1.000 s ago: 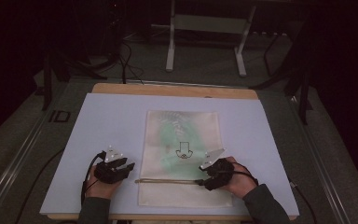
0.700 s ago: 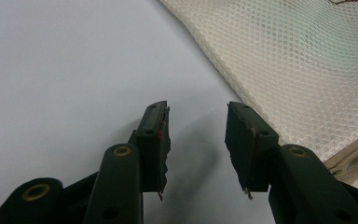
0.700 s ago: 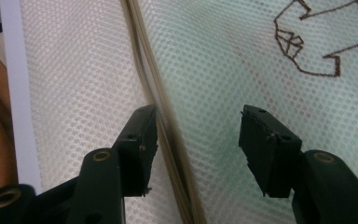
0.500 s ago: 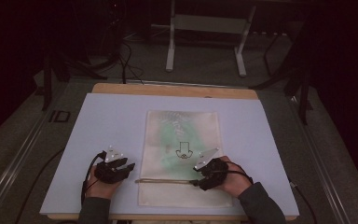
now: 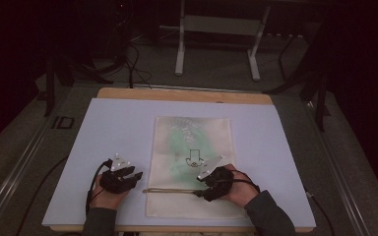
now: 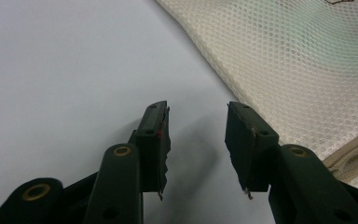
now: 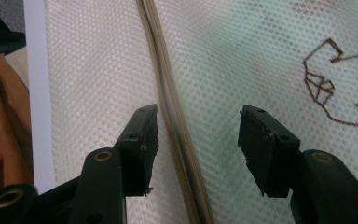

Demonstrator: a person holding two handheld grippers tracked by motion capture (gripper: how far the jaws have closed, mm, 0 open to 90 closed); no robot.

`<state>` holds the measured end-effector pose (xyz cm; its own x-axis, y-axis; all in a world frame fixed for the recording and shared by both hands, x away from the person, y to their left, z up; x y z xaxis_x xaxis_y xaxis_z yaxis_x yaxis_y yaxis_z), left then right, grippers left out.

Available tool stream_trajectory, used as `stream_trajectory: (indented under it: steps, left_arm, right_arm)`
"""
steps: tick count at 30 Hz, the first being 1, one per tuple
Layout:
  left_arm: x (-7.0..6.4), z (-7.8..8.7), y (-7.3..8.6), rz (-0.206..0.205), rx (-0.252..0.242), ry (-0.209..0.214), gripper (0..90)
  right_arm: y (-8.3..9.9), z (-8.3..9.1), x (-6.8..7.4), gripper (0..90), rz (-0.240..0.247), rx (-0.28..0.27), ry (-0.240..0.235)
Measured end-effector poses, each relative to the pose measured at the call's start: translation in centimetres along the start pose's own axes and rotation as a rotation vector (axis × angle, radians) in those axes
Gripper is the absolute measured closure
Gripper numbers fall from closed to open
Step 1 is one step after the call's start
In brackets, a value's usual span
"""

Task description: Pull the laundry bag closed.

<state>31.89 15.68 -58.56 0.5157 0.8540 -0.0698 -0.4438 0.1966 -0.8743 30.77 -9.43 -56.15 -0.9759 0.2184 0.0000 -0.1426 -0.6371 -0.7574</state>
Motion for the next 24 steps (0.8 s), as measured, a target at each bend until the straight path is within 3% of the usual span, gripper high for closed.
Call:
stream_trajectory:
  steps: [5,16,24]
  left_arm:
    - [-0.1,0.0,-0.1,-0.004,-0.004,0.004,58.8]
    - [-0.1,0.0,-0.1,-0.005,-0.004,0.007,58.8]
    - [-0.1,-0.1,-0.1,-0.003,-0.005,0.008,58.7]
  right_arm:
    - [-0.8,-0.6,0.5,49.6,0.002,-0.031,-0.019]
    - [-2.0,-2.4,1.2,56.0,0.022,-0.045,-0.072]
    - [-2.9,-3.7,1.5,57.7,0.038,-0.06,-0.081]
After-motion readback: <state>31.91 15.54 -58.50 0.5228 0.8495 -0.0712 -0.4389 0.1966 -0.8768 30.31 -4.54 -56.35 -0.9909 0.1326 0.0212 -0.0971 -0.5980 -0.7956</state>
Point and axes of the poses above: each handheld gripper's, and its own axes: z roughly backward along the jaws, y roughly out of its underside, x roughly to its left, the point moved 8 cm from there along -z, roughly forward along the jaws, and after that the axes turned 15 degrees about -x, right-handed, at the moved point
